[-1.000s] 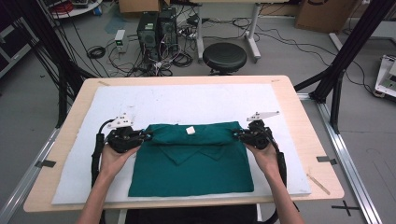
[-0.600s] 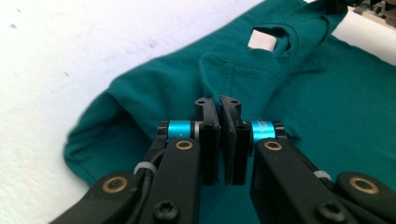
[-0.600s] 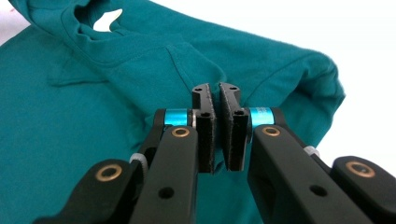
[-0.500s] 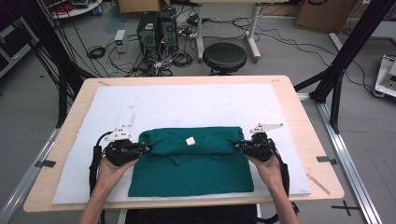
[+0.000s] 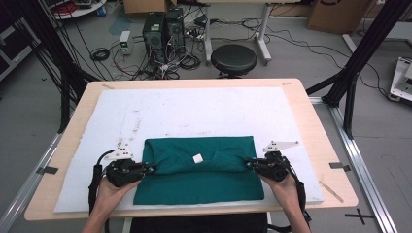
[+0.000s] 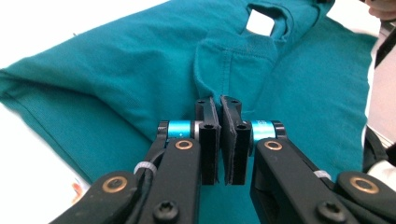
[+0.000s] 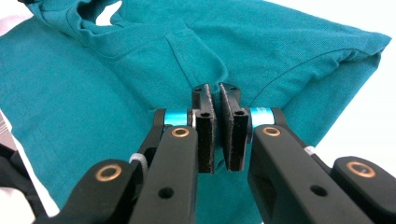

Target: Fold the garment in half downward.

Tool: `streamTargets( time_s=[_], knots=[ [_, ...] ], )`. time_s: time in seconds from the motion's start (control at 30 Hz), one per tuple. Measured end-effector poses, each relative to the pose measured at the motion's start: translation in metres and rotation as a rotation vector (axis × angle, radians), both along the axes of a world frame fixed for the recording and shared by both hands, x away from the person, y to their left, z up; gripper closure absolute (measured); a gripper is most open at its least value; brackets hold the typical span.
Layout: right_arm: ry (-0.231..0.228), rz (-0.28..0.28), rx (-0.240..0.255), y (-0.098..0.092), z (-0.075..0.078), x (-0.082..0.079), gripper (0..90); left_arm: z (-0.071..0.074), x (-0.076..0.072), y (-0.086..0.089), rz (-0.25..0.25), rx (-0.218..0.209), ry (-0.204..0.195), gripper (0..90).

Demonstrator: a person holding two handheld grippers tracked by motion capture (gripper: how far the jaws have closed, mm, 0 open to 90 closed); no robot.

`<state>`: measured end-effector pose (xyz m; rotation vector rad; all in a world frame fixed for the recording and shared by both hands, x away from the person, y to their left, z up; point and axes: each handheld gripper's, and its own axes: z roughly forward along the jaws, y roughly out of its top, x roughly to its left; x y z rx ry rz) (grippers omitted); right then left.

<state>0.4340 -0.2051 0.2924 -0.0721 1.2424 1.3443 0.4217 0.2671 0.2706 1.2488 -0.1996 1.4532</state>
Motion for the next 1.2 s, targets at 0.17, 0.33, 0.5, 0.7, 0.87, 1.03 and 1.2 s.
streamTargets(
  time_s=[0.17,0.33,0.5,0.7,0.87,1.03,1.2],
  knots=[
    [0.008,-0.001,-0.005,-0.001,-0.003,0.003,84.4,-0.002,0.007,0.002,-0.006,0.007,0.028,85.5],
    [0.026,-0.03,-0.028,0.003,-0.002,0.005,64.9,0.006,0.009,0.006,-0.054,0.032,0.082,67.0],
    [0.006,0.004,-0.036,0.009,0.005,-0.008,54.4,0.015,-0.007,0.002,-0.096,0.011,0.055,57.4],
    [0.001,0.002,-0.056,0.028,0.02,-0.016,53.3,0.031,-0.014,-0.013,-0.127,-0.002,0.055,57.2],
    [0.027,-0.01,-0.053,0.042,0.032,-0.014,52.9,0.045,-0.006,-0.032,-0.082,-0.008,0.089,57.8],
    [0.044,-0.021,-0.038,0.047,0.039,-0.01,52.3,0.05,0.001,-0.043,-0.044,-0.007,0.099,59.6],
    [0.044,-0.015,-0.026,0.045,0.04,-0.011,51.8,0.052,0.002,-0.047,-0.032,0.02,0.114,62.2]
  ],
)
